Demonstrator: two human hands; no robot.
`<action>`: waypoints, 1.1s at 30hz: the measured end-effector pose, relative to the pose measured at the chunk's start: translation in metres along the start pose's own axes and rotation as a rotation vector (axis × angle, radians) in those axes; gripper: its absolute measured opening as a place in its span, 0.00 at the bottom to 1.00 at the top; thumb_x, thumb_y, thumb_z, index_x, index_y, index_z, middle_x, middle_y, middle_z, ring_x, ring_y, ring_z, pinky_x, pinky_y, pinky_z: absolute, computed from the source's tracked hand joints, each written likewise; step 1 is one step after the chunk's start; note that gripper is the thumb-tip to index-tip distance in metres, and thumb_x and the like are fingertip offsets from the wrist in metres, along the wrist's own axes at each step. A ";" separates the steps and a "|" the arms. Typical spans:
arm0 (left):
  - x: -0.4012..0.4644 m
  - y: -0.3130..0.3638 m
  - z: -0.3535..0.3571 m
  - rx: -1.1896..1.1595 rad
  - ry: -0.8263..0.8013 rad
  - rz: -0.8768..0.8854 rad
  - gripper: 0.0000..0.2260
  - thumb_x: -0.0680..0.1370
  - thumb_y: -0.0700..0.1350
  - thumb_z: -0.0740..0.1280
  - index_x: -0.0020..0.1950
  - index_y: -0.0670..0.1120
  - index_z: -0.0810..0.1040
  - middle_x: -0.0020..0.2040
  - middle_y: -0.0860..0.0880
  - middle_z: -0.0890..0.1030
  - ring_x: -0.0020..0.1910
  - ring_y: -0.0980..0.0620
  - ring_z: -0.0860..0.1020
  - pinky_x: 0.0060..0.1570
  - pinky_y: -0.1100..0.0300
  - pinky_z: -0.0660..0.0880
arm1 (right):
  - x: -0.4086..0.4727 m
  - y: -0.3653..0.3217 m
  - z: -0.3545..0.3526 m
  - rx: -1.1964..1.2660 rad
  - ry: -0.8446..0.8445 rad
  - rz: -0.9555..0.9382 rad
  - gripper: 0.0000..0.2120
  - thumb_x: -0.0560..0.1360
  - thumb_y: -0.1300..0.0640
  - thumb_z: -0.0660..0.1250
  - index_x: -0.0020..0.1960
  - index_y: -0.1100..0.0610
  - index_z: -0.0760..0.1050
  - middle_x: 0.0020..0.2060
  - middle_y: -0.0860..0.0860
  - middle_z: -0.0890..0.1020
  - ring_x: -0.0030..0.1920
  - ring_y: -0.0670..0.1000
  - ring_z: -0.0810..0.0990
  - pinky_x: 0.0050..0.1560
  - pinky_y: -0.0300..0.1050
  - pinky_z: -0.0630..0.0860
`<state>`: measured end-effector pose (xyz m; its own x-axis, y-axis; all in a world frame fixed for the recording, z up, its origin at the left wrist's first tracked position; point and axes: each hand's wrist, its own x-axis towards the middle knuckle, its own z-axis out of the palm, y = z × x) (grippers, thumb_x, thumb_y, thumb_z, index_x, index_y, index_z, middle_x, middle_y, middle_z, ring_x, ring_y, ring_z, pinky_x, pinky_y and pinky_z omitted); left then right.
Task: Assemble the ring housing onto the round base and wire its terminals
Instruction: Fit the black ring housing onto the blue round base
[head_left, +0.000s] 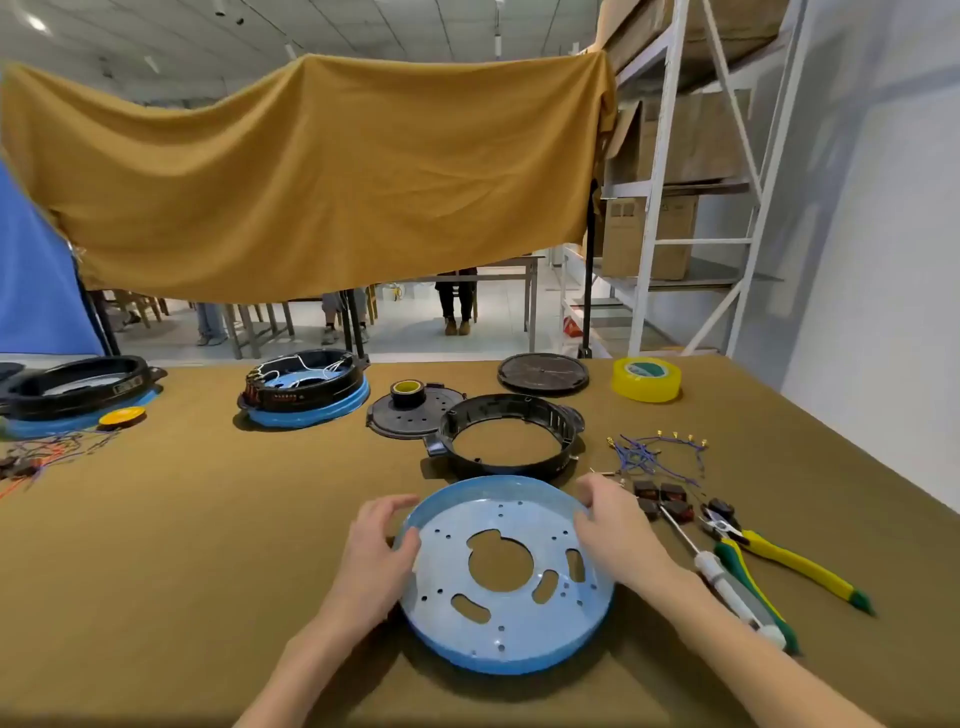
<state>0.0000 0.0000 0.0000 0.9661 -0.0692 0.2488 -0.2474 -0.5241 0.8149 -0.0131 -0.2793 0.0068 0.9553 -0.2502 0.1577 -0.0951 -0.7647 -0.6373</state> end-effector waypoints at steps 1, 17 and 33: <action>0.008 -0.005 0.002 -0.008 -0.037 -0.031 0.16 0.84 0.41 0.64 0.71 0.53 0.73 0.70 0.54 0.73 0.69 0.57 0.70 0.68 0.57 0.71 | 0.006 0.001 0.006 -0.033 0.012 -0.020 0.17 0.81 0.62 0.65 0.68 0.54 0.75 0.60 0.50 0.80 0.61 0.49 0.79 0.59 0.43 0.77; 0.045 -0.019 0.010 0.174 -0.053 -0.126 0.17 0.84 0.41 0.65 0.72 0.48 0.76 0.67 0.49 0.80 0.61 0.55 0.75 0.55 0.60 0.77 | 0.095 -0.033 0.006 -0.356 -0.257 -0.259 0.12 0.82 0.44 0.63 0.52 0.50 0.82 0.46 0.50 0.85 0.49 0.50 0.80 0.68 0.55 0.66; 0.054 -0.066 -0.070 -0.317 0.450 -0.568 0.12 0.79 0.30 0.57 0.48 0.38 0.79 0.40 0.44 0.79 0.40 0.43 0.77 0.35 0.57 0.72 | 0.055 -0.014 -0.005 -0.285 -0.296 -0.420 0.02 0.81 0.50 0.68 0.51 0.47 0.79 0.46 0.45 0.82 0.47 0.47 0.80 0.49 0.47 0.79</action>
<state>0.0636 0.0909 -0.0038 0.8452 0.5214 -0.1172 0.1997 -0.1049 0.9742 0.0397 -0.2855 0.0286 0.9611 0.2536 0.1097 0.2759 -0.9024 -0.3310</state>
